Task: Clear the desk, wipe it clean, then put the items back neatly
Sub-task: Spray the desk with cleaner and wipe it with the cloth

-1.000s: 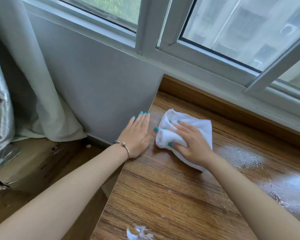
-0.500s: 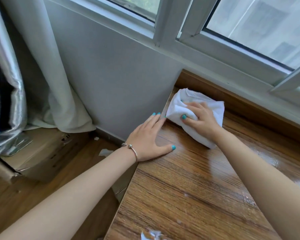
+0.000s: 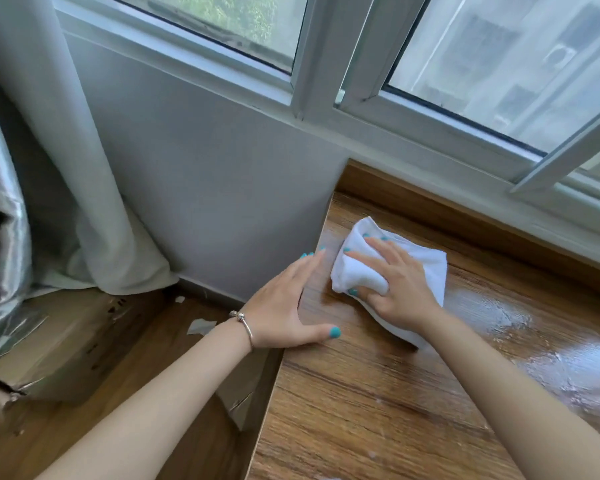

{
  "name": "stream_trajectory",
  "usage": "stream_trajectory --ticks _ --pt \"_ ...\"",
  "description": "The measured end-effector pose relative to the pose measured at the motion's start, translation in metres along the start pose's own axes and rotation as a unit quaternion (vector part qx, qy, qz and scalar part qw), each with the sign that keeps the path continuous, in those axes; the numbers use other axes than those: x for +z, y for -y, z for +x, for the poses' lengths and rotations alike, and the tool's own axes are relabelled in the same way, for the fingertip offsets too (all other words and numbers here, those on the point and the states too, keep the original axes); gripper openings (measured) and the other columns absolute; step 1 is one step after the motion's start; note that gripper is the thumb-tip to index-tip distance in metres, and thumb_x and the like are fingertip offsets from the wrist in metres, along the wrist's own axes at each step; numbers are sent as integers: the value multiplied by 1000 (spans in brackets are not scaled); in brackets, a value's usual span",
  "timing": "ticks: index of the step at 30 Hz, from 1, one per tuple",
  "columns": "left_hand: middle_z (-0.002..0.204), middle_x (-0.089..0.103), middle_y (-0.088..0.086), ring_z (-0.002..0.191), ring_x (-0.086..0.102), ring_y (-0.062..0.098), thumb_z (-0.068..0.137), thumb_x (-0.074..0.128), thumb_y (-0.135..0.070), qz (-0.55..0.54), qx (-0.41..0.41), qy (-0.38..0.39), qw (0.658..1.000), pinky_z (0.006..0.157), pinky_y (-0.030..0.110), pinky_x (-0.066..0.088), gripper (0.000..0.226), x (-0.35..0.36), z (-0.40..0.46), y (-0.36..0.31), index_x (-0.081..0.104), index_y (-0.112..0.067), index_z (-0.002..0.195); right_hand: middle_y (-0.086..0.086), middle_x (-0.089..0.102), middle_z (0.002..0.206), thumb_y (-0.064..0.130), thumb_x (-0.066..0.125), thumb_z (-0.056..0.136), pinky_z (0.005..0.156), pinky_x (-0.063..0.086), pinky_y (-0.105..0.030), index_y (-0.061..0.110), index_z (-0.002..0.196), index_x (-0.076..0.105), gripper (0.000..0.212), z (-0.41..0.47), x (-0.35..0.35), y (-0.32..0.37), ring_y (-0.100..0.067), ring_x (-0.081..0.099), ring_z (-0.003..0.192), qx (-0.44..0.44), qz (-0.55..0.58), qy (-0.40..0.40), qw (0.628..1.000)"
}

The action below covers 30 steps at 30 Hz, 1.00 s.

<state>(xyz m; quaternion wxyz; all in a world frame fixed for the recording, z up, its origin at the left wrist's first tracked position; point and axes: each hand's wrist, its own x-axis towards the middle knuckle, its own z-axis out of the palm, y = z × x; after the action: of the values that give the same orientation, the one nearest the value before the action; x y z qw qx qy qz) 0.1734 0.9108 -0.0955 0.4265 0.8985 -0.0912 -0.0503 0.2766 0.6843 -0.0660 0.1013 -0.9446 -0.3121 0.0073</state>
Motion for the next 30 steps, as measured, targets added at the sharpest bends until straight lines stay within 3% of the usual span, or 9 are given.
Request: stream_trajectory --ticks 6,9,12,14,16,18,21,25,30 --pt "133 55 -22 133 38 -6 79 40 -70 -135 -70 -19 988 113 35 30 82 -29 28 18 -2 -48 145 7 49 143 54 51 77 105 30 -45 40 134 55 59 92 -3 -8 -32 39 131 0 -6 -9 1000" --pt "131 59 -18 133 39 -5 82 36 -71 -85 -59 12 995 112 36 31 73 -46 34 12 7 -50 146 7 57 136 62 46 75 100 34 -46 36 126 64 59 97 0 -12 -35 44 124 -10 15 -39 999" --pt "133 57 -16 133 40 3 96 38 -54 12 -34 -8 999 106 32 35 68 -59 34 8 5 -36 152 10 58 136 70 34 70 97 32 -42 33 121 68 71 85 -2 -4 -29 44 124 18 37 -12 999" --pt "128 61 -14 130 43 5 100 40 -39 42 -10 -46 998 102 33 39 67 -65 33 10 0 -31 152 10 58 137 67 42 73 98 33 -43 24 118 71 69 62 -3 6 -32 49 123 -14 71 2 997" --pt "122 63 -14 121 53 10 101 39 -27 47 1 -71 996 96 36 44 68 -69 33 18 -7 -36 151 22 48 141 62 52 76 103 32 -45 30 120 69 57 17 2 16 -28 48 125 -59 106 26 992" --pt "124 62 -14 109 58 14 100 38 -21 67 -1 -70 995 93 38 47 72 -73 34 28 -10 -42 149 36 37 145 63 56 81 106 24 -36 48 128 58 49 -32 5 32 -15 39 130 -89 130 42 987" --pt "137 54 -9 116 55 15 99 42 -24 110 32 -23 993 98 35 46 72 -83 36 33 -6 -41 150 31 34 150 55 62 84 104 26 -35 55 132 50 49 -70 9 51 -10 33 132 -101 103 41 989" --pt "157 24 -10 146 18 10 97 48 -36 136 95 9 986 118 29 22 71 -94 41 40 4 -33 153 20 39 150 41 59 78 102 33 -47 55 132 48 57 -36 10 46 -25 41 132 -66 59 23 996" --pt "158 16 -17 146 12 3 95 46 -46 85 90 -6 992 119 26 17 69 -99 37 57 6 -38 151 -1 48 147 31 69 78 107 35 -55 39 131 56 56 55 10 18 -39 43 135 96 21 -35 995"
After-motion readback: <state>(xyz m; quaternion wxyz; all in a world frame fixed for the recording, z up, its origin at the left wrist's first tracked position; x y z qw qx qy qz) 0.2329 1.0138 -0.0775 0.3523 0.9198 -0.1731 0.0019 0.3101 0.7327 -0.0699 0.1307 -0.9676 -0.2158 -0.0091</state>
